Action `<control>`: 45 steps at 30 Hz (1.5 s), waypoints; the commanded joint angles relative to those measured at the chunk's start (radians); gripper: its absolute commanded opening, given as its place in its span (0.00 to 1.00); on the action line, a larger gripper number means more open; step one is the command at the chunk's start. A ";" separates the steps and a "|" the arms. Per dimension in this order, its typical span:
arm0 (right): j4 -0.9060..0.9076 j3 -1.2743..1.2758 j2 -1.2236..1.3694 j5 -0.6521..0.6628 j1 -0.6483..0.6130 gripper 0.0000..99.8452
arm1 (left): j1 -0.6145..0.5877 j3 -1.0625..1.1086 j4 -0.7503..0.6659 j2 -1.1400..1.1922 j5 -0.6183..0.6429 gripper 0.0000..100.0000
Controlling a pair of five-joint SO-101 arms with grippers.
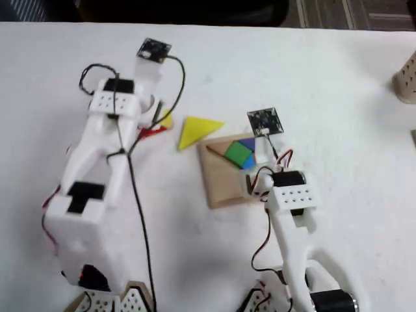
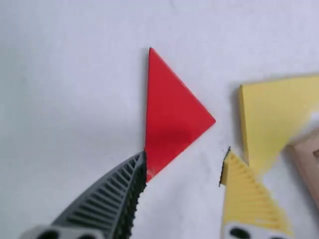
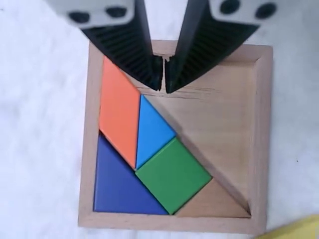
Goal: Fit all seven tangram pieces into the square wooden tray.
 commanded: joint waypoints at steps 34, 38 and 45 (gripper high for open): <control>-0.022 -0.014 -0.038 0.014 0.010 0.02 | -0.142 -1.244 0.655 0.811 -0.092 0.27; -0.022 -0.014 -0.038 0.014 0.010 0.02 | -0.142 -1.117 0.655 0.757 -0.060 0.27; -0.022 -0.014 -0.039 0.014 0.010 0.02 | -0.145 -0.657 0.640 0.518 -0.060 0.27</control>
